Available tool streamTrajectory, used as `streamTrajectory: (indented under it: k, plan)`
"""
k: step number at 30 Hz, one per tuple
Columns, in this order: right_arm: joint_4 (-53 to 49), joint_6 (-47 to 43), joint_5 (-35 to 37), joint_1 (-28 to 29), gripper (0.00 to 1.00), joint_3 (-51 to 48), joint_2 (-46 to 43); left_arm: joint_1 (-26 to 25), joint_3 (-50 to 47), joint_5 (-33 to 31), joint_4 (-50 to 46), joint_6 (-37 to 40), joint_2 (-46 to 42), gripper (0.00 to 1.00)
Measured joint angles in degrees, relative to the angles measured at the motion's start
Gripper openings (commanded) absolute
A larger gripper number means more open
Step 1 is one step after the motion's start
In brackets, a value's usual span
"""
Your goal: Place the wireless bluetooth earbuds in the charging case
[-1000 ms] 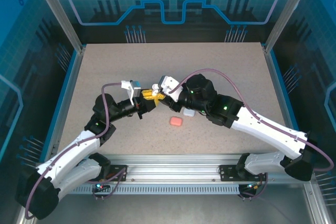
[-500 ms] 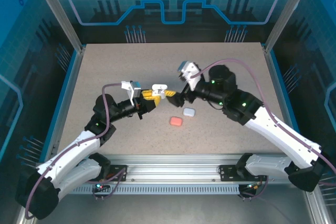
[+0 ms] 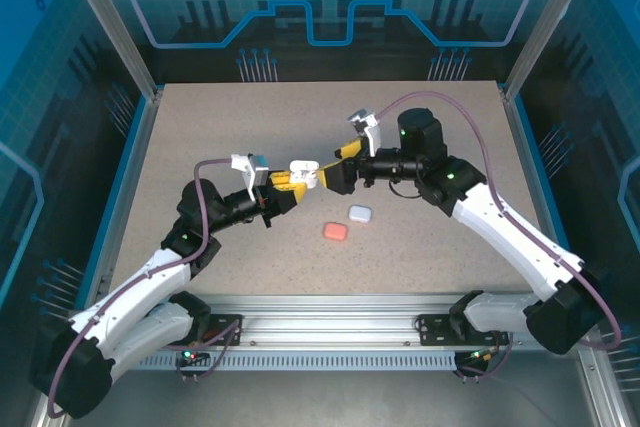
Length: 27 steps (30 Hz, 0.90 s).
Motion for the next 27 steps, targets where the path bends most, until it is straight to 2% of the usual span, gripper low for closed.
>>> streamTrajectory:
  k: [4, 8, 13, 27]
  plan:
    - [1.7, 2.7, -3.6, 1.0, 0.98, 0.0, 2.0, 0.0, 0.2, 0.2, 0.5, 0.0, 0.6, 0.00]
    - [2.3, 4.1, -6.6, 2.4, 0.89, 0.7, 4.2, 0.0, 0.9, 0.2, 1.1, 0.0, 1.3, 0.00]
    - [3.1, 4.5, -8.8, 3.0, 0.85, 2.0, 5.6, 0.0, 1.0, 0.2, 1.5, 0.0, 1.6, 0.00]
    - [1.6, 0.8, -8.1, 3.0, 0.80, 4.3, 4.7, 0.0, 1.0, 0.2, 1.9, 0.0, 2.1, 0.00]
